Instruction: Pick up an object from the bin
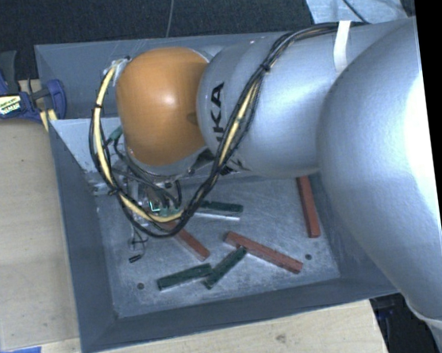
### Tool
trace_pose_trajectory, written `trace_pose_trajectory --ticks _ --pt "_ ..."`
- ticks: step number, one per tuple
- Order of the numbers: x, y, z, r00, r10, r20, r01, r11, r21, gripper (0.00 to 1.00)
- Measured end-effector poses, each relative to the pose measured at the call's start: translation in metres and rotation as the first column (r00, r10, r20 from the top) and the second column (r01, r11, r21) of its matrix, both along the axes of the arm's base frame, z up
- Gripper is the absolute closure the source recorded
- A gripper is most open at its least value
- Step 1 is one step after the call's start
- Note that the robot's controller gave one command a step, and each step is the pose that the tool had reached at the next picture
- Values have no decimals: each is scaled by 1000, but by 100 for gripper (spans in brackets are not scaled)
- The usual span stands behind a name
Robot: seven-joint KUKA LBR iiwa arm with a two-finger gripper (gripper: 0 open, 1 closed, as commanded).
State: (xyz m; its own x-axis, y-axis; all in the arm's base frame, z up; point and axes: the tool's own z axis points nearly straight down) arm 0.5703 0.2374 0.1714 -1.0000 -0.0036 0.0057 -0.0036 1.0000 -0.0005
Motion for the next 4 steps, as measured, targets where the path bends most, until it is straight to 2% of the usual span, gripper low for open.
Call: trace_pose_trajectory --ticks 1,2,3,4 --pt "2 -1 5 1000 -3 8 3 1000 2 0" --pt "-18 -45 -21 998 -65 10 65 998 4 0" --pt "4 -68 -41 995 -104 9 104 995 1 0" --pt "-9 -91 -77 1000 -2 11 2 1000 2 0"
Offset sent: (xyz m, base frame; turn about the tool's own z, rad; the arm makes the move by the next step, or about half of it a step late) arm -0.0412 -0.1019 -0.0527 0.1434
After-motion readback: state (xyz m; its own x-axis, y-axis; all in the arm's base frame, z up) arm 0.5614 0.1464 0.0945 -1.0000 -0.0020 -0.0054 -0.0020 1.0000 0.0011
